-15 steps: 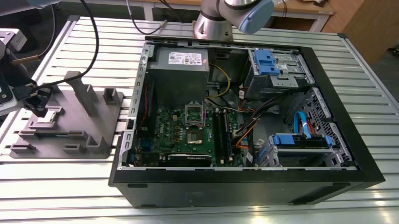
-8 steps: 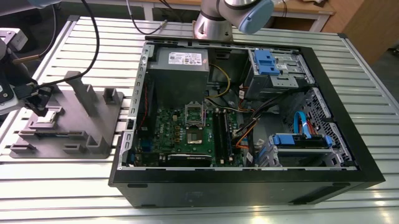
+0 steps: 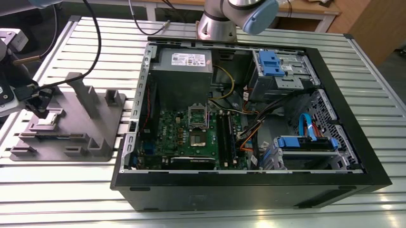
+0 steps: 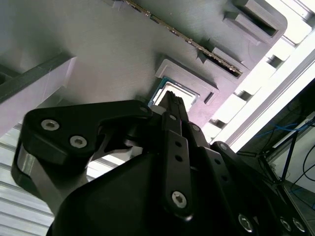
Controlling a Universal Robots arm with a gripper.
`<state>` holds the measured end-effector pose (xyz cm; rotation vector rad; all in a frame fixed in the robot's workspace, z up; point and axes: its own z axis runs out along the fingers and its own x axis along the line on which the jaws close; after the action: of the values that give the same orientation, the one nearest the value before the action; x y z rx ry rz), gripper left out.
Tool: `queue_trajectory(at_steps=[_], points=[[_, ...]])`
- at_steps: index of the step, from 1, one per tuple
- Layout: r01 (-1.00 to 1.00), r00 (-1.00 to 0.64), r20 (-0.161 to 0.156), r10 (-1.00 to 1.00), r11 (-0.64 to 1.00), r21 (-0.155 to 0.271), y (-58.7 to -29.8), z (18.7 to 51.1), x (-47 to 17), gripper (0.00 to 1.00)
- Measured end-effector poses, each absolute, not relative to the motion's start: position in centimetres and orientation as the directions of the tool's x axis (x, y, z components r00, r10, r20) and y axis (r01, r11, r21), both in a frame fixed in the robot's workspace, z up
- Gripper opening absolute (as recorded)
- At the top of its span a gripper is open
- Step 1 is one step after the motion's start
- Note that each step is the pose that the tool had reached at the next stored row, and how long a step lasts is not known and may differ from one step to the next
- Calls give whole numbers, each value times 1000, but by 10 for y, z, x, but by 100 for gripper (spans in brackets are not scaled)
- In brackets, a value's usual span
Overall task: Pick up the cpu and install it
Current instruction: 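Pick up the cpu and move it towards the insertion slot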
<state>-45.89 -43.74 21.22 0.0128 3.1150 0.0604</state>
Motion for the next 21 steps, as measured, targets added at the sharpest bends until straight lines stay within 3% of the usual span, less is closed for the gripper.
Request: queue_trajectory(at_steps=[4,6,7,9,12,13,21], points=[[8,-1000,-26,9,999,39,-437,212,-459,23],[8,-1000,-26,9,999,39,-437,212,-459,35],[8,-1000,-26,9,999,39,-437,212,-459,35],[8,-1000,-26,9,999,39,-437,212,-459,47],[8,-1000,-26,9,999,39,-437,212,-459,53],[8,-1000,-26,9,999,39,-437,212,-459,59],[8,-1000,-26,9,999,41,-437,206,-459,59]])
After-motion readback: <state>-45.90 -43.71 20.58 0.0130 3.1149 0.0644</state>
